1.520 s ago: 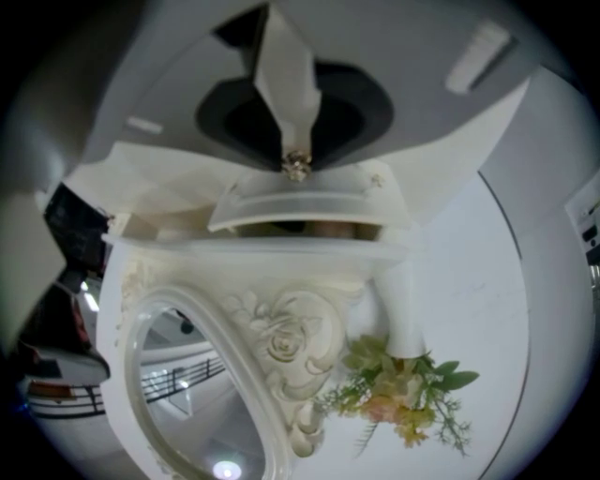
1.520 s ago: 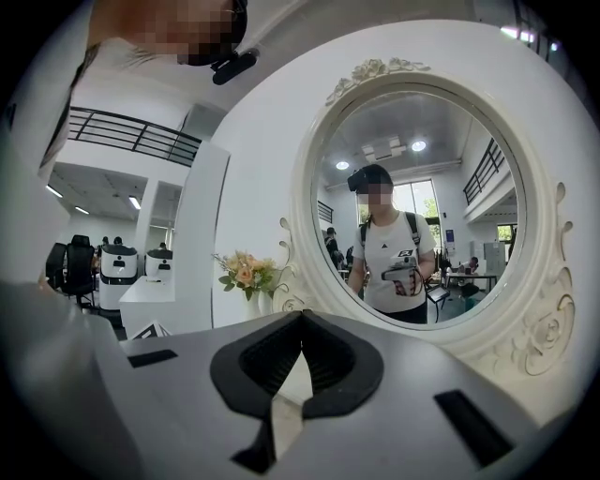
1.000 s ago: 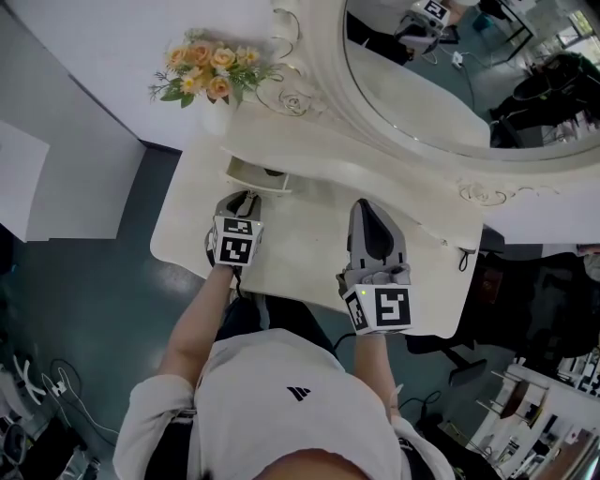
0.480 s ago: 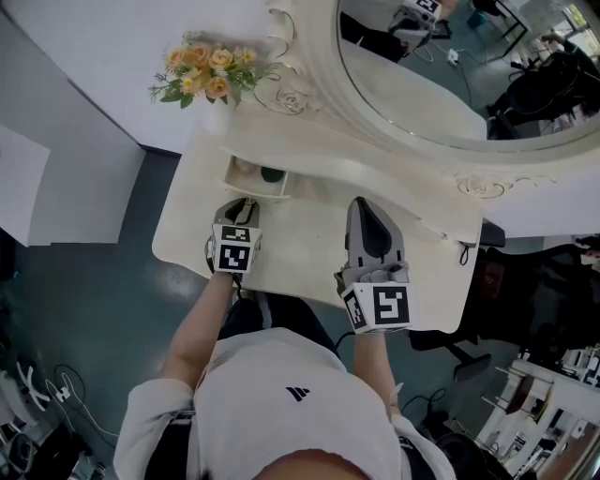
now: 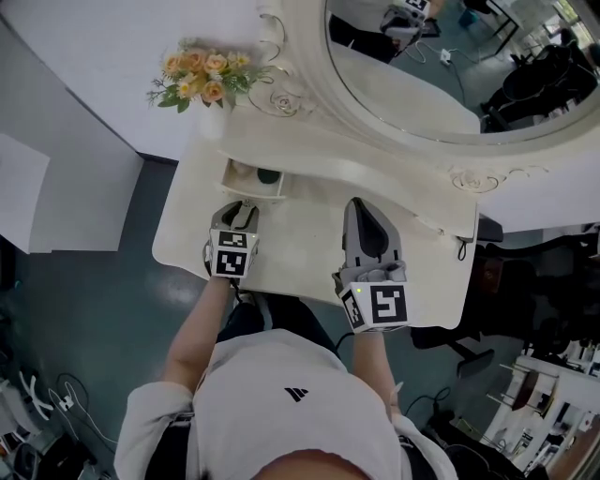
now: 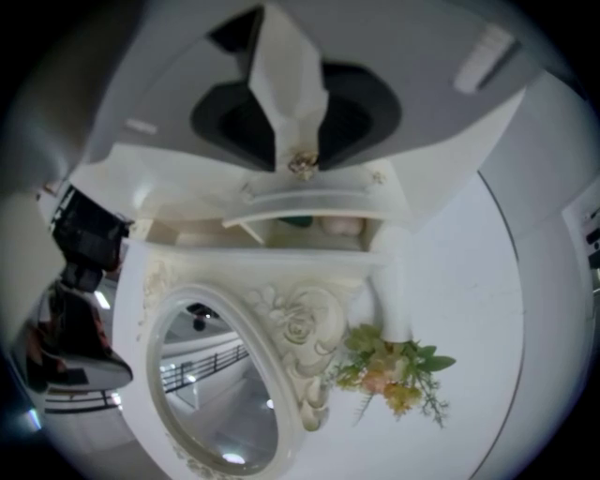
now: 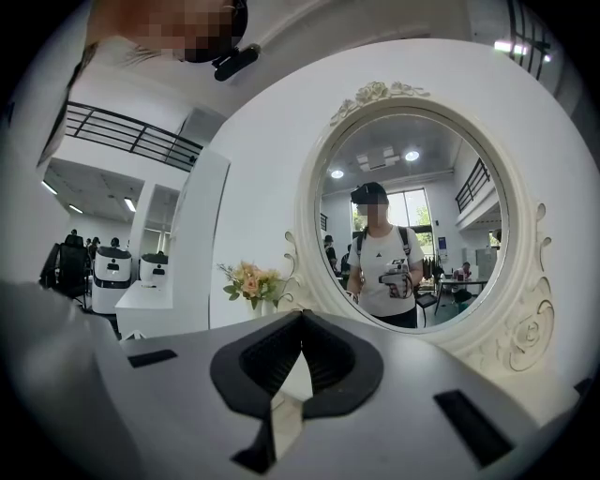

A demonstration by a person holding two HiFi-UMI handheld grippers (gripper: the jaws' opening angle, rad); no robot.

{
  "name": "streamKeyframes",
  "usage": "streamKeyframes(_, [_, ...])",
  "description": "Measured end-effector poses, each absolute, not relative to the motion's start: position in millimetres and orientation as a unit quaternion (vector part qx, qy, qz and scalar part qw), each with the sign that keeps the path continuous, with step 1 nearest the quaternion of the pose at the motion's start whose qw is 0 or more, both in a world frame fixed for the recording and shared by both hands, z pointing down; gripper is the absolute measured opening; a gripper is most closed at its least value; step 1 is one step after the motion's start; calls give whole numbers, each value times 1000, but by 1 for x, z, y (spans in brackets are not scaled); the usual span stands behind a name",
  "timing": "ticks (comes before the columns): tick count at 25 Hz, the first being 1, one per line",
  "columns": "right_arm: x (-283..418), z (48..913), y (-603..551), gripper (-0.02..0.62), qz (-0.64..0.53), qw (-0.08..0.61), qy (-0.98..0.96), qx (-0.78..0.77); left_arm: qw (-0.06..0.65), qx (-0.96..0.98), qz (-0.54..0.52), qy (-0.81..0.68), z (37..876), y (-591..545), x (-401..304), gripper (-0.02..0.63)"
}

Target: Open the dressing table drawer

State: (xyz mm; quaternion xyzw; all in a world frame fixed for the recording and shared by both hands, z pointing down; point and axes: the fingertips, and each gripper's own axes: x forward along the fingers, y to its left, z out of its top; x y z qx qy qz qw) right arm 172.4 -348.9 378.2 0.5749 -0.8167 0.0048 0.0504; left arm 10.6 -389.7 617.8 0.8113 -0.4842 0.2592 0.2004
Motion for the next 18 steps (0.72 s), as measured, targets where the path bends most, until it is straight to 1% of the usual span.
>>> streamKeyframes(4, [170,374,-345,-11,1,47,-816,576,187,811,254,-493,609,-388,4,144])
streamKeyframes(5, [169,374,-344,-11,0,46,-816,576,184,811,249,-496,605,-388,2,130])
streamKeyframes(9, [167,371,-339,-11,-3,43,-816,577,165,810,226,-516,586,-387,-7,15])
streamKeyframes(18, [160,365,-322,-11,-9,40,-813,581,131,836,158,-509,529,-379,-8,8])
